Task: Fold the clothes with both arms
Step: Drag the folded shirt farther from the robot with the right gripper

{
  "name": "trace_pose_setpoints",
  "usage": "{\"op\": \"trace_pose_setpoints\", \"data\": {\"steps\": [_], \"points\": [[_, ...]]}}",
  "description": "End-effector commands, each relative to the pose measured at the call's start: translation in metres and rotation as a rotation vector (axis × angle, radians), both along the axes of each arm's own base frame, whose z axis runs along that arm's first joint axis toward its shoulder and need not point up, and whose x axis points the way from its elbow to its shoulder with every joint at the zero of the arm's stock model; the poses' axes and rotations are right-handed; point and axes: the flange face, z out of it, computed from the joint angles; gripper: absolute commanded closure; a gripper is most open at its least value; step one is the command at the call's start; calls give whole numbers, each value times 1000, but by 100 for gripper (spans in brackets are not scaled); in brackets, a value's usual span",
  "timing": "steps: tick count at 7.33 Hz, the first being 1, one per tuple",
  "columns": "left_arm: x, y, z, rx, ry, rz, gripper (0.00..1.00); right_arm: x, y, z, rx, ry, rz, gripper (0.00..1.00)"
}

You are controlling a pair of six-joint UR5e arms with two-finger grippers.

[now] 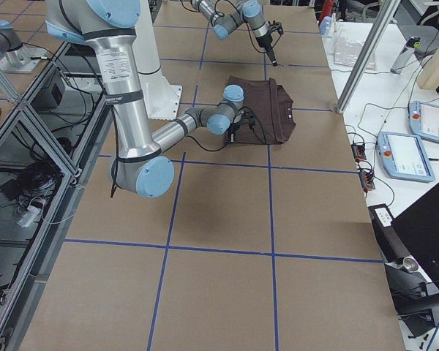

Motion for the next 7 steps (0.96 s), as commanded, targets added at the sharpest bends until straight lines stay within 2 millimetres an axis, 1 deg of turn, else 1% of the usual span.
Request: {"op": "trace_pose_setpoints", "data": {"steps": [1,2,3,4,5,6,7], "points": [[-3,8,-10,-4,7,1,0,51,101,14,-41,18,-97,100],[-3,11,-13,0,11,4,0,69,153,8,-99,12,-165,100],[-2,13,-15,0,15,7,0,60,198,-3,-167,11,-216,100],[3,20,-17,-11,32,20,0,49,228,-17,-185,-6,-261,2],[5,33,-10,-58,64,72,0,49,228,-32,-165,-36,-256,0],[11,64,-1,-128,111,116,0,55,200,-41,-119,-55,-158,0],[33,105,6,-237,165,126,0,53,165,-77,-70,-131,-68,0]]}}
